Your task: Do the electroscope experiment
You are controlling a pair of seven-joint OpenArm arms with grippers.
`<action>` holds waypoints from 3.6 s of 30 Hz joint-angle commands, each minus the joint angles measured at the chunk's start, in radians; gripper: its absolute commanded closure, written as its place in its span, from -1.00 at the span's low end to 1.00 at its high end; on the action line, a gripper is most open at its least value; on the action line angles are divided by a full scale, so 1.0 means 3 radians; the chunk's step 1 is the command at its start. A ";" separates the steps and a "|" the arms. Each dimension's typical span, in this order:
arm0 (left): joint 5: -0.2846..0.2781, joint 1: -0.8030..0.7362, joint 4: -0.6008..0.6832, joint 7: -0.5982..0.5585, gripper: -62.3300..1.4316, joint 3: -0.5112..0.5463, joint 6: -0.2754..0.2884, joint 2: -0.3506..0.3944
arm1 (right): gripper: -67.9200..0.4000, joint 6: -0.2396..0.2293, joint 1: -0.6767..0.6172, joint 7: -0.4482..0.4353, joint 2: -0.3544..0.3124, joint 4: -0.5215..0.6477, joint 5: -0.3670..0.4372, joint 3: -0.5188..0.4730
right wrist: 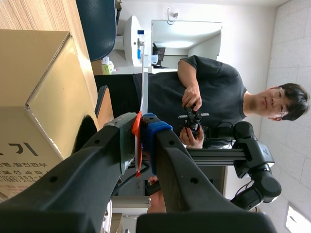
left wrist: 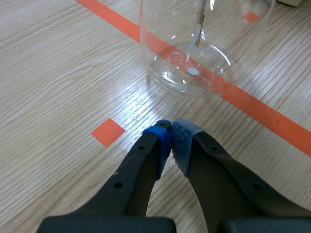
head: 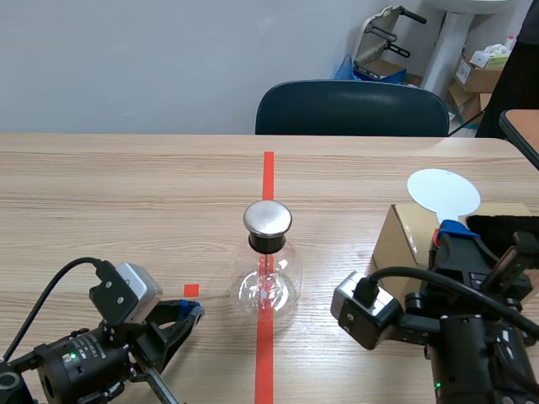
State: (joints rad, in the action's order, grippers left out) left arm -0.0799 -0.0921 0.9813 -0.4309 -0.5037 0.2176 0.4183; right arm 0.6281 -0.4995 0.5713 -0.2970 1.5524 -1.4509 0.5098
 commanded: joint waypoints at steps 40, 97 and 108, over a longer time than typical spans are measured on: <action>-0.0020 -0.0034 0.0042 -0.0046 0.83 -0.0005 0.0008 -0.0025 | 0.96 0.0033 0.0001 0.0023 -0.0053 0.0080 -0.0017 -0.0022; -0.0020 -0.0034 0.0042 -0.0046 0.83 -0.0005 0.0008 -0.0025 | 0.96 0.0033 0.0003 -0.2388 -0.0053 0.0080 -0.0033 -0.0019; -0.0020 -0.0034 0.0042 -0.0045 0.83 -0.0005 0.0008 -0.0024 | 0.96 0.0033 0.0003 -0.2387 -0.0053 0.0080 -0.0033 -0.0019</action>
State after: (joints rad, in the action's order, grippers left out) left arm -0.0799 -0.0921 0.9813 -0.4305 -0.5037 0.2176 0.4183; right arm 0.6281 -0.4995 -0.1493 -0.3054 1.5524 -1.4590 0.5098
